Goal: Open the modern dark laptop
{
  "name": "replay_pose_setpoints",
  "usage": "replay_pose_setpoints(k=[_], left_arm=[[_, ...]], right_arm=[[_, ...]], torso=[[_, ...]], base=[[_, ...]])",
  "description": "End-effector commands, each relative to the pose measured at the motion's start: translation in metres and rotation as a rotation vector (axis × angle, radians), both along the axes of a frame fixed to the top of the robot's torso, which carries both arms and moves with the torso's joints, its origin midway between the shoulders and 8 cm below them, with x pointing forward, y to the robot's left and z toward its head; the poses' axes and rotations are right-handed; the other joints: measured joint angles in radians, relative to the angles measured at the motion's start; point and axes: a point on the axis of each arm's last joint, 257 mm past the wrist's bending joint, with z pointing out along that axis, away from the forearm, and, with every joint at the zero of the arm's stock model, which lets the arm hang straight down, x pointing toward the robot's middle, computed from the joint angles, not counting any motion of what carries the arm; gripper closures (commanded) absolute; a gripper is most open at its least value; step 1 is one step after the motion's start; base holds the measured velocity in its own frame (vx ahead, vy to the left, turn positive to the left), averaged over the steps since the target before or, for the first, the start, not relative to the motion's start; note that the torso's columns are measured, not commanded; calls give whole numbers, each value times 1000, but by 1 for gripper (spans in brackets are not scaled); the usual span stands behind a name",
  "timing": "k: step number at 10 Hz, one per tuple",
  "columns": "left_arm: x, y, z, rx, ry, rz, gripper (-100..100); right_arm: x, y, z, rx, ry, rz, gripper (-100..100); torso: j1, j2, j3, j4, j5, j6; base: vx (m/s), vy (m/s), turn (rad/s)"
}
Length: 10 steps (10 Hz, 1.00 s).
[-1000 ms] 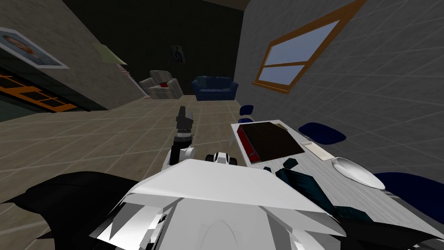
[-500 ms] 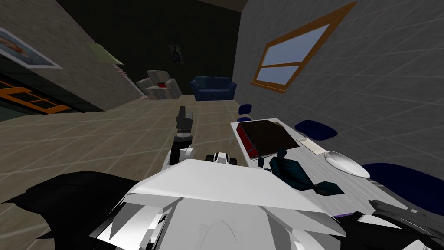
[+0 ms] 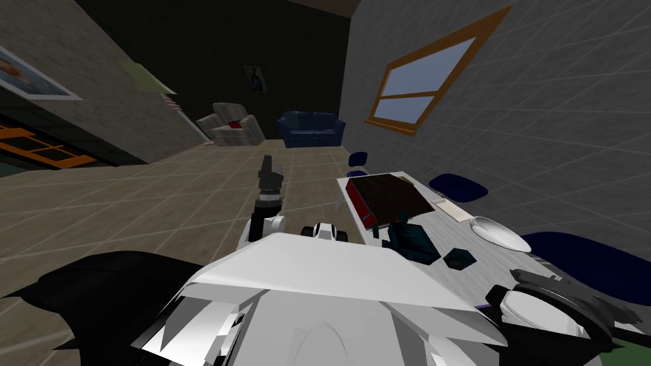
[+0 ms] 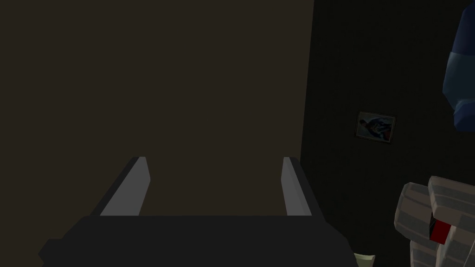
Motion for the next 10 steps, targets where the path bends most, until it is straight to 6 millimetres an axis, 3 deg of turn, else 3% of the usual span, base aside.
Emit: replay_pose_setpoints(k=[1, 2, 3, 5, 7, 8, 9, 10], left_arm=[[0, 0, 0, 0, 0, 0, 0], [0, 0, 0, 0, 0, 0, 0], [0, 0, 0, 0, 0, 0, 0], [0, 0, 0, 0, 0, 0, 0], [0, 0, 0, 0, 0, 0, 0], [0, 0, 0, 0, 0, 0, 0], [0, 0, 0, 0, 0, 0, 0], [0, 0, 0, 0, 0, 0, 0]], right_arm=[[41, 5, -6, -2, -15, 34, 100], [50, 10, -12, 18, -31, 51, 100], [69, 1, -1, -16, -28, 45, 100], [110, 18, -13, 11, -41, 100, 100], [111, 19, -16, 26, -58, 99, 100], [132, 13, 1, -11, -50, 97, 100], [144, 14, 4, -18, -54, 97, 100], [161, 26, -12, 7, -43, 128, 100]], torso=[[1, 1, 1, 1, 0, -1], [0, -4, -2, -1, 0, -1], [-2, -7, -4, -2, -1, 0], [0, -3, -1, 0, 0, -1], [-1, -7, -4, -2, -1, -1], [-1, -7, -4, -2, 0, 0], [1, -3, -2, -1, 0, 0], [1, 0, 0, 0, 0, -1]], base=[[-63, 25, 38], [-17, 3, 19], [-85, 26, -145], [-81, 10, -58], [-12, -2, 11], [-66, 22, -185], [-105, 32, -88], [-75, 13, 23]])
